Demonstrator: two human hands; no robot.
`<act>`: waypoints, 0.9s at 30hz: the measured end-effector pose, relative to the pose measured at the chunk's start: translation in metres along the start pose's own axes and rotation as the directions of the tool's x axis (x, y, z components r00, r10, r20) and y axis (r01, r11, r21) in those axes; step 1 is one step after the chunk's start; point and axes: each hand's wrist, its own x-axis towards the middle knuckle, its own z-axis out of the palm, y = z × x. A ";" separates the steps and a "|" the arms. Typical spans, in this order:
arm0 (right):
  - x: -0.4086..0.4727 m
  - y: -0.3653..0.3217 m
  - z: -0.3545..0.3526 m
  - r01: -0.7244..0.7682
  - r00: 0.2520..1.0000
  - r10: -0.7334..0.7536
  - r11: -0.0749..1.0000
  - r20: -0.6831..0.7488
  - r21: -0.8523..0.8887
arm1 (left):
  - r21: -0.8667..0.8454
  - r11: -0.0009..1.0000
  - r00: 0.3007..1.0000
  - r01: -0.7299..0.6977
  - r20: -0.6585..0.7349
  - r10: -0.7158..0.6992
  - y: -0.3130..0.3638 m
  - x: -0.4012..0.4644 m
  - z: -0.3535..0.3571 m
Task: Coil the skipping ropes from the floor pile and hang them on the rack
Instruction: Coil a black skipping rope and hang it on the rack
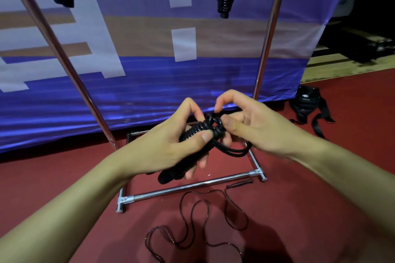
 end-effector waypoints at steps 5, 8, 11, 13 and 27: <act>-0.002 -0.008 -0.001 -0.004 0.999 0.012 0.964 0.031 -0.266 | 0.083 0.996 1.000 0.020 -0.021 -0.019 0.001 -0.001 0.004; -0.002 -0.006 -0.001 -0.020 0.999 0.028 0.926 0.016 -0.378 | 0.108 0.994 1.000 0.015 -0.027 -0.012 0.001 -0.002 0.006; -0.002 -0.009 -0.003 -0.014 1.000 0.017 0.920 0.006 -0.392 | 0.124 0.992 0.999 0.025 -0.042 -0.020 0.002 -0.003 0.006; -0.003 -0.012 -0.006 -0.024 0.999 0.031 0.927 0.013 -0.375 | 0.130 0.991 0.999 0.023 -0.048 -0.017 0.001 -0.004 0.005; 0.020 0.030 -0.002 0.139 0.986 -0.159 0.606 0.052 -0.783 | 0.332 0.943 0.996 0.035 -0.085 -0.007 -0.024 0.009 0.001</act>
